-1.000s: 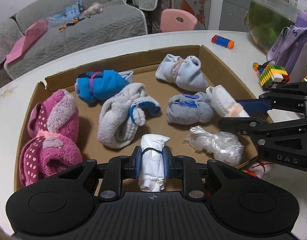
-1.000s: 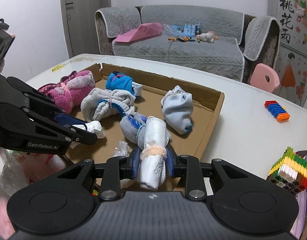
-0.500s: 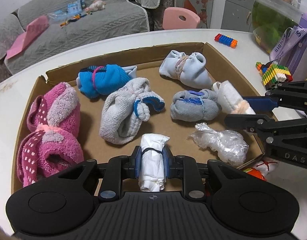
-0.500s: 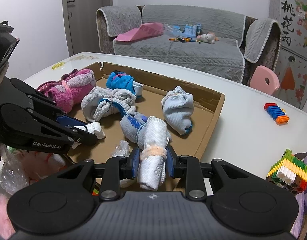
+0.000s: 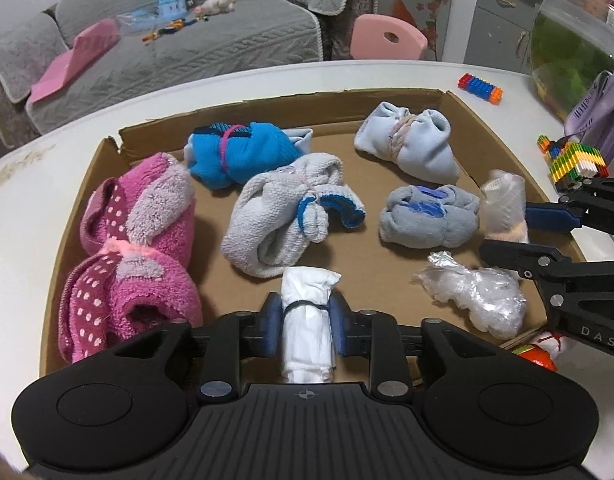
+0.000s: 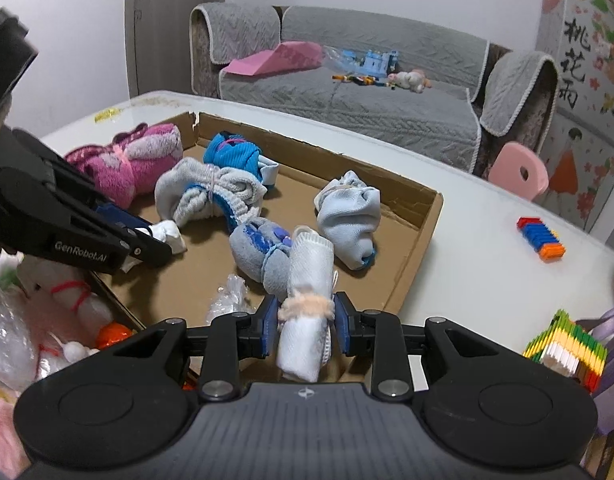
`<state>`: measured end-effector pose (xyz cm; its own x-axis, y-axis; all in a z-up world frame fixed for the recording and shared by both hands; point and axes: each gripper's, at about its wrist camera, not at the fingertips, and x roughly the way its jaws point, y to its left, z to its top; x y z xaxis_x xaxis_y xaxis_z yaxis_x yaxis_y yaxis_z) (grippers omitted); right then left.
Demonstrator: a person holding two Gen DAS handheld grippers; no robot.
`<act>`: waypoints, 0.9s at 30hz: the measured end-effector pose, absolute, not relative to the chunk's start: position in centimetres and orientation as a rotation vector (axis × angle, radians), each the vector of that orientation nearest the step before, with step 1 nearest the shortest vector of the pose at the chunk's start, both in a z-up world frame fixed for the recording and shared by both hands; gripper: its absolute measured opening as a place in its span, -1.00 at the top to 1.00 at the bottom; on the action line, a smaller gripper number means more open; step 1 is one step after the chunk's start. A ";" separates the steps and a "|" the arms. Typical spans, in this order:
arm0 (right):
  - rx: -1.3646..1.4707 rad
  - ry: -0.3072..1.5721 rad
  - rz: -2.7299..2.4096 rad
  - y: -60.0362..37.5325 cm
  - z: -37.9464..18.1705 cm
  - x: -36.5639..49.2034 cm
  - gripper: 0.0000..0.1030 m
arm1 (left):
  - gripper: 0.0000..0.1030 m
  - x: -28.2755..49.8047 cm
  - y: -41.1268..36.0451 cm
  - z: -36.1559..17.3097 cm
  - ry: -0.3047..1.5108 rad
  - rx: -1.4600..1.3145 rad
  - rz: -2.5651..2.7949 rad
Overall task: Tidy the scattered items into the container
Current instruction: 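Carry both white sock rolls over the box and open both grippers, then withdraw both grippers from the box back to the pile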
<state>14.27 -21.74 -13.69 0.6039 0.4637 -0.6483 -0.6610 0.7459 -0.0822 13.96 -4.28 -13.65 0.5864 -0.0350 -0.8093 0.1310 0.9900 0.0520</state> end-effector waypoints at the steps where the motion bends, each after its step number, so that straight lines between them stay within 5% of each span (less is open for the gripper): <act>1: -0.329 0.644 0.667 -21.8 -13.6 14.2 0.42 | -0.14 13.8 -4.3 -13.6 0.935 0.119 -0.096; 3: -0.323 0.638 0.672 -22.0 -13.5 14.1 0.38 | -0.35 13.1 -4.4 -13.3 0.912 0.131 -0.103; 14: -0.198 0.554 0.656 -25.7 -11.2 12.8 -0.13 | -0.72 7.2 -3.4 -8.1 0.755 0.079 -0.138; 27: -0.247 0.589 0.655 -27.0 -13.3 8.9 -0.34 | -0.82 -0.6 2.2 -11.0 0.748 0.014 -0.067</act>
